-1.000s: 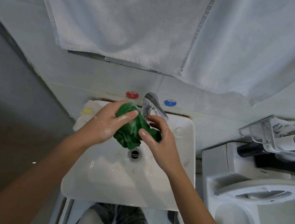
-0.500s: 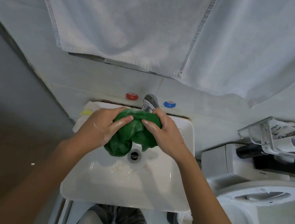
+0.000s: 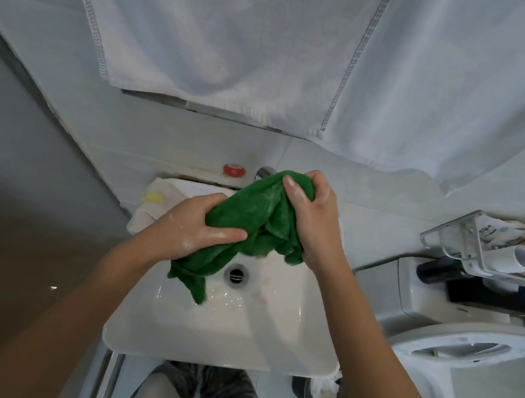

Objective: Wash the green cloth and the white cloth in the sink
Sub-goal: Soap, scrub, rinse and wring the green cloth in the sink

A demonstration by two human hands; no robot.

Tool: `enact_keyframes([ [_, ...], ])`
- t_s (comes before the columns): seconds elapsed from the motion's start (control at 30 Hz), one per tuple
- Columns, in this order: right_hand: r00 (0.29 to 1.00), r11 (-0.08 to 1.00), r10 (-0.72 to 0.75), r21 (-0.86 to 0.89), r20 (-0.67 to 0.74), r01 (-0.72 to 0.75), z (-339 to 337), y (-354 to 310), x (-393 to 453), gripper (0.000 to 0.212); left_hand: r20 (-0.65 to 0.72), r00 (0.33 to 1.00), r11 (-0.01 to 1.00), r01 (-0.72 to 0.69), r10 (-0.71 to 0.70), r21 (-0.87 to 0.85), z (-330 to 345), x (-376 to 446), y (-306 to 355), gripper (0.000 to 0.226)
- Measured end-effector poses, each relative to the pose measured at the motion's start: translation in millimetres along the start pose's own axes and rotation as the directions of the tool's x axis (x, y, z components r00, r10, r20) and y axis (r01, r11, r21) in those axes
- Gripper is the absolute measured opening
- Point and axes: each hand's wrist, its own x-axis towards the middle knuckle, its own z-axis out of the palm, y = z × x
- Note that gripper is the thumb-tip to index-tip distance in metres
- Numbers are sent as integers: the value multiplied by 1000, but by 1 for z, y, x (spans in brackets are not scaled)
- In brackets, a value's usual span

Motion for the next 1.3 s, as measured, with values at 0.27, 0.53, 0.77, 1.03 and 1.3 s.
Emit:
enact_keyframes([
  [0.27,998,995,45,-82,-41,-49,-6,15,2,14,-278,950,984,-166,144,-57,-9,7,3,38],
  [0.53,989,983,118,150,-95,-103,39,24,2,38,-436,898,948,-89,-56,-304,34,27,25,8],
  [0.77,983,993,58,113,-172,-39,65,20,-12,42,-644,723,902,-68,-249,-426,47,45,31,40],
  [1.03,969,983,174,80,-175,-162,68,41,-9,26,-621,724,889,-25,-300,-457,56,40,26,38],
  [1.3,972,984,177,60,-154,-170,65,38,-4,26,-605,721,872,-4,-337,-490,57,43,25,40],
])
